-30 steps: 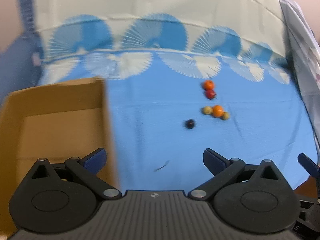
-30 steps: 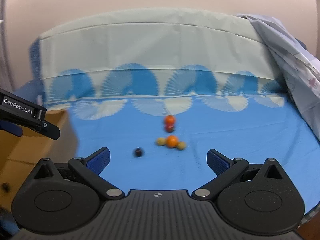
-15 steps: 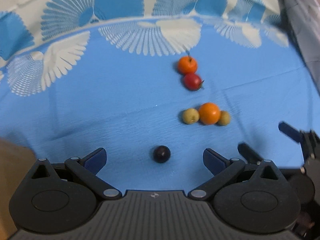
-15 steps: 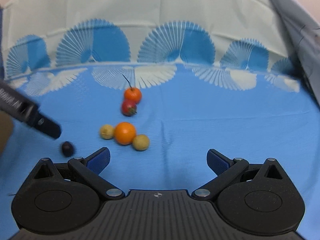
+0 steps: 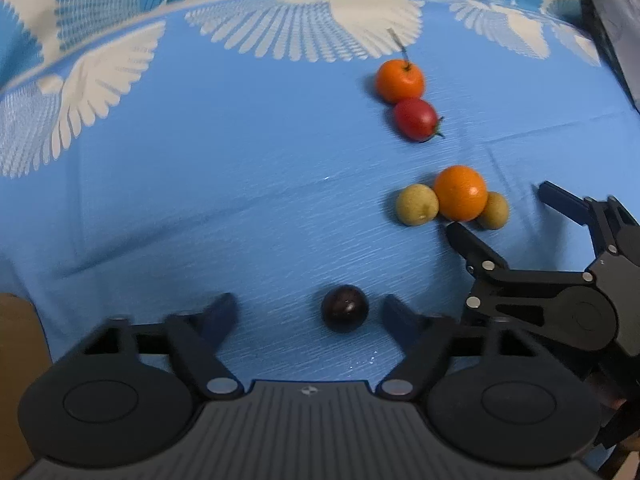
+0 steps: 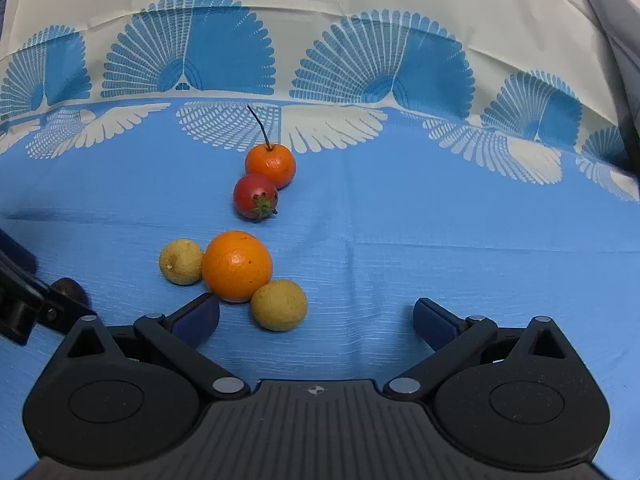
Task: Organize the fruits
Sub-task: 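Grasp a small yellow citrus with the right tool while the left grasps a dark berry, then carry the yellow citrus and dark berry over the cardboard box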
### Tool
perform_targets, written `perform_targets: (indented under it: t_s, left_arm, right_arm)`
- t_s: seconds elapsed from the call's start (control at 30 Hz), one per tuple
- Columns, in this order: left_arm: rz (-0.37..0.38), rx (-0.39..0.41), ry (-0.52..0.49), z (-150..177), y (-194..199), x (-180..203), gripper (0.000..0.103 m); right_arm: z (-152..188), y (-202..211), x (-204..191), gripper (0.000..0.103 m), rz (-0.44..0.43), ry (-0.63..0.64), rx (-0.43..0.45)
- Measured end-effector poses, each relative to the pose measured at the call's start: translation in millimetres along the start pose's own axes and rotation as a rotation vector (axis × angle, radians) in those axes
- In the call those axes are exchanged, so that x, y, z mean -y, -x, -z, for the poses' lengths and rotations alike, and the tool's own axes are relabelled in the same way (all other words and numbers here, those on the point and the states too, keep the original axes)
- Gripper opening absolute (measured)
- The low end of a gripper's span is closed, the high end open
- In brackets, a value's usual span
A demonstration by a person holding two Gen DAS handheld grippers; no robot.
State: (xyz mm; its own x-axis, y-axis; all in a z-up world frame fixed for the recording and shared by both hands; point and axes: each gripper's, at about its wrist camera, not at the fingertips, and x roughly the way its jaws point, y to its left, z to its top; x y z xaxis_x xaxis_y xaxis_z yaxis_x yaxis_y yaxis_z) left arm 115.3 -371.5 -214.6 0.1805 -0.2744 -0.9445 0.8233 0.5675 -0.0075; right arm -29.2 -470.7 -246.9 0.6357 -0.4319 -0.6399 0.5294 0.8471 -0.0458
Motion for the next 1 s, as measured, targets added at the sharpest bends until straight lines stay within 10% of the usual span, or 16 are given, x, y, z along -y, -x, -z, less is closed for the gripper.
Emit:
perform_targets:
  t_s: [0.13,0.43,1.0]
  left_arm:
    - [0.056,0.020,0.012,2,8,0,0.026]
    - [0.087,0.064,0.041,17,43,2,0.026]
    - [0.139,0.285,0.107,107,224,-26,0.026]
  right_arm:
    - [2,14,-8,0.030,-0.067,0.045,0.013]
    - [-2,40,-12,0.029,-0.055,0.022,0.013]
    - [-24,199,-58,0.029,-0.110,-0.005,0.144]
